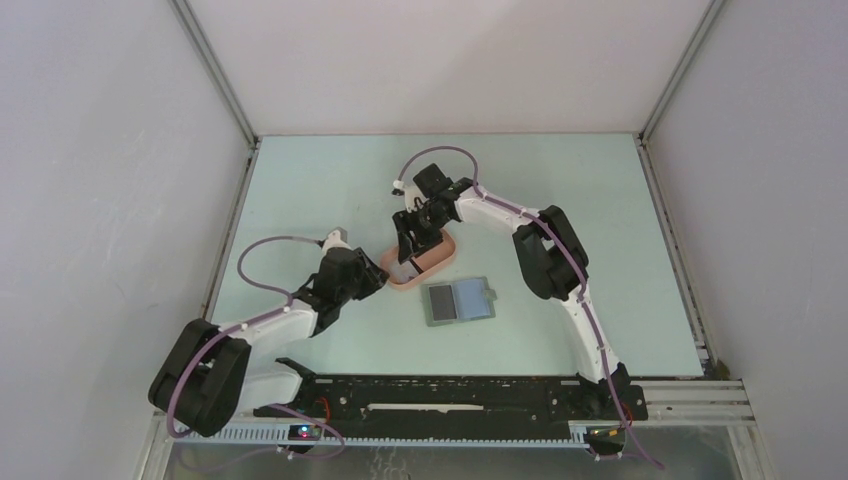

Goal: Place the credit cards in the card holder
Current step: Move the storage box to the center of the board.

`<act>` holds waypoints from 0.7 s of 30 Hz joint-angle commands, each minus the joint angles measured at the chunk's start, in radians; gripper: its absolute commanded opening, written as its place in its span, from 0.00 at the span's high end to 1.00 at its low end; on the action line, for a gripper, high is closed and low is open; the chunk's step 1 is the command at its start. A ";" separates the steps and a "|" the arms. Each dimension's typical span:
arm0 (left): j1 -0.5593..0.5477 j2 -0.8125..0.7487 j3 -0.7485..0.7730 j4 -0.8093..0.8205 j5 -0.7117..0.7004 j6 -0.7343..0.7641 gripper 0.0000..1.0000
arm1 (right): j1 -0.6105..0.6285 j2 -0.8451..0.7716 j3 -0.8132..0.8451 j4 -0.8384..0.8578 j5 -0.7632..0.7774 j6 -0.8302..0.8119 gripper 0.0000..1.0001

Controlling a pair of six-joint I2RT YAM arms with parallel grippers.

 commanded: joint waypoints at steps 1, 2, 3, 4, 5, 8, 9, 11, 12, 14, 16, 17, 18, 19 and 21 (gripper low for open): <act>0.000 0.013 0.066 0.022 0.008 0.002 0.61 | 0.010 0.007 0.034 0.027 0.024 0.021 0.36; -0.002 0.017 0.066 0.024 0.009 0.002 0.63 | 0.012 0.006 0.031 0.028 0.026 0.021 0.36; -0.002 0.022 0.067 0.026 0.011 0.002 0.64 | 0.012 0.005 0.029 0.031 0.027 0.021 0.36; -0.004 0.026 0.067 0.029 0.014 0.001 0.65 | 0.013 0.003 0.024 0.033 0.029 0.023 0.36; -0.005 0.031 0.069 0.032 0.017 -0.001 0.68 | 0.013 0.002 0.021 0.035 0.030 0.023 0.36; -0.007 0.042 0.075 0.033 0.019 -0.004 0.73 | 0.016 0.005 0.014 0.039 0.021 0.032 0.36; -0.007 0.044 0.076 0.033 0.019 -0.004 0.74 | 0.019 0.005 0.011 0.040 0.016 0.033 0.36; -0.008 0.045 0.076 0.033 0.013 -0.006 0.78 | 0.021 0.005 0.009 0.041 0.010 0.037 0.36; -0.008 0.044 0.075 0.033 0.010 -0.007 0.80 | 0.021 0.004 0.007 0.041 0.009 0.037 0.36; -0.010 0.041 0.072 0.034 0.000 -0.011 0.83 | 0.022 0.000 0.006 0.041 0.005 0.039 0.36; -0.011 0.037 0.067 0.035 -0.011 -0.013 0.87 | 0.023 -0.006 0.004 0.042 0.005 0.041 0.36; -0.011 0.036 0.067 0.038 -0.013 -0.014 0.90 | 0.023 -0.009 0.002 0.045 0.003 0.041 0.36; -0.011 0.035 0.065 0.042 -0.013 -0.015 0.91 | 0.023 -0.015 -0.002 0.046 0.002 0.040 0.36; -0.011 0.033 0.064 0.046 -0.014 -0.015 0.92 | 0.023 -0.019 -0.006 0.048 0.000 0.041 0.36; -0.013 0.030 0.060 0.055 -0.017 -0.016 0.95 | 0.021 -0.027 -0.010 0.051 -0.004 0.043 0.36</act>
